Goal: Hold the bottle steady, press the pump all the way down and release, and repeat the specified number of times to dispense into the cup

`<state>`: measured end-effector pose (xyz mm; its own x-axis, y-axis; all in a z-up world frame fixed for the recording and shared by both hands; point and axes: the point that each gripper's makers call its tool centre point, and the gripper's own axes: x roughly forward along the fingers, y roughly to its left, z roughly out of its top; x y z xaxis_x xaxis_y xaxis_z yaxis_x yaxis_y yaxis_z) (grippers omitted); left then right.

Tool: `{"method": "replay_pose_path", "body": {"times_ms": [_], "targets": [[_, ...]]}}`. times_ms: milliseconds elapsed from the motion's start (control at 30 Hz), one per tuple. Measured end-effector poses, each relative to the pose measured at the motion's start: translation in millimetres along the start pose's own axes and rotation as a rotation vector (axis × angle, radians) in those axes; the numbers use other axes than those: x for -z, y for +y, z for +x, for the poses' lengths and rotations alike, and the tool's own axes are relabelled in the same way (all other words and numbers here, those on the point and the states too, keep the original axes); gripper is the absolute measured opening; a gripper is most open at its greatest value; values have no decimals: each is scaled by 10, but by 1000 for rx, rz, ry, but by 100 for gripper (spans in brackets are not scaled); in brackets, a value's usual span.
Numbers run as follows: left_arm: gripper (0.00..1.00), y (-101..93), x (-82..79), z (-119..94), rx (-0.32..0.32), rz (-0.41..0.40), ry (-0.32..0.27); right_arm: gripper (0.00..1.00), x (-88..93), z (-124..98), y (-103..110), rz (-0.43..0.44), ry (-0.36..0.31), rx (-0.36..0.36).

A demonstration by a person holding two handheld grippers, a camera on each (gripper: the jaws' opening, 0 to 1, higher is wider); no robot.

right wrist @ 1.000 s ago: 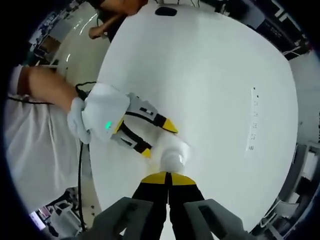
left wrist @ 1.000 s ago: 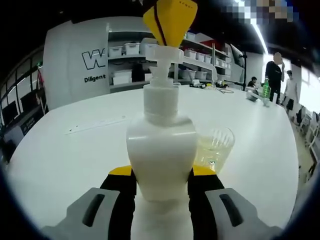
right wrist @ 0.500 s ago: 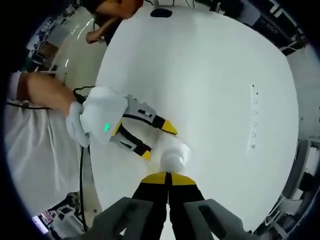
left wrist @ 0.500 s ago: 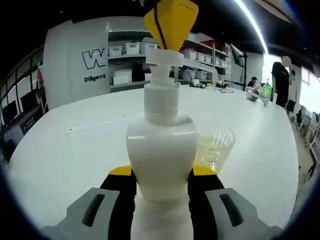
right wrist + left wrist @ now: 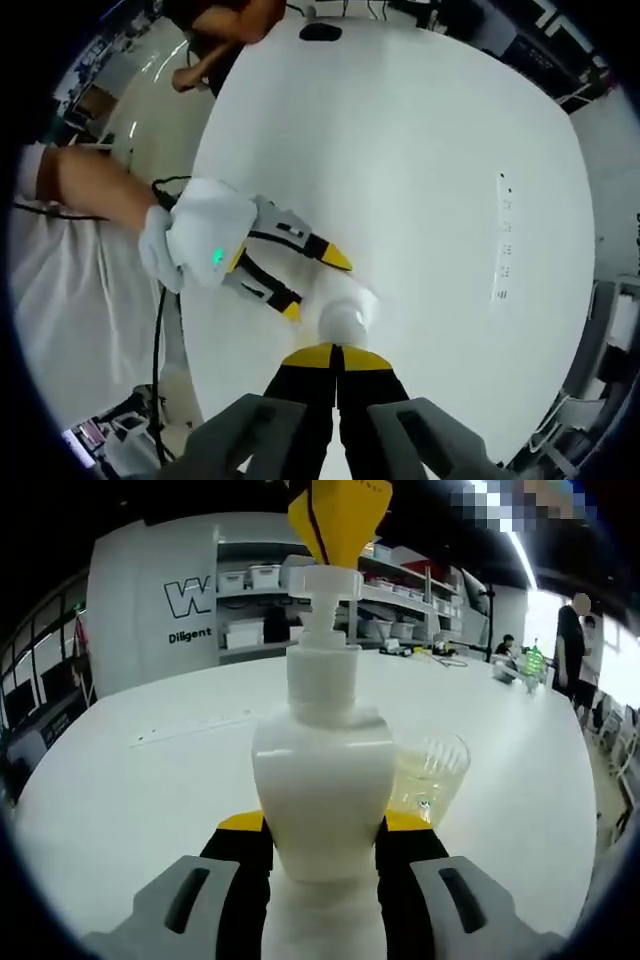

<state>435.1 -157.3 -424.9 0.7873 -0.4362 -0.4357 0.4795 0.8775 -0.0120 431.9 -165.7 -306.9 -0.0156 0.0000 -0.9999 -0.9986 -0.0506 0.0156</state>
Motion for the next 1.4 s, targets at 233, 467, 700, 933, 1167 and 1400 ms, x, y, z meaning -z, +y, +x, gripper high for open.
{"method": "replay_pose_path", "body": {"times_ms": [233, 467, 700, 933, 1167, 1400], "targets": [[39, 3, 12, -2, 1, 2, 0, 0, 10, -6, 35, 4, 4, -3], [38, 0, 13, -5, 2, 3, 3, 0, -5, -1, 24, 0, 8, -10], [38, 1, 17, -10, 3, 4, 4, 0, -8, 9, 34, -11, 14, -17], [38, 3, 23, -4, 3, 6, 5, 0, -11, 14, 29, 13, 2, -22], [38, 5, 20, 14, 1, 6, 8, 0, -20, 41, -14, 57, 4, -28], [38, 4, 21, 22, 2, 6, 10, 0, -14, 93, 13, 9, 25, -27]]}}
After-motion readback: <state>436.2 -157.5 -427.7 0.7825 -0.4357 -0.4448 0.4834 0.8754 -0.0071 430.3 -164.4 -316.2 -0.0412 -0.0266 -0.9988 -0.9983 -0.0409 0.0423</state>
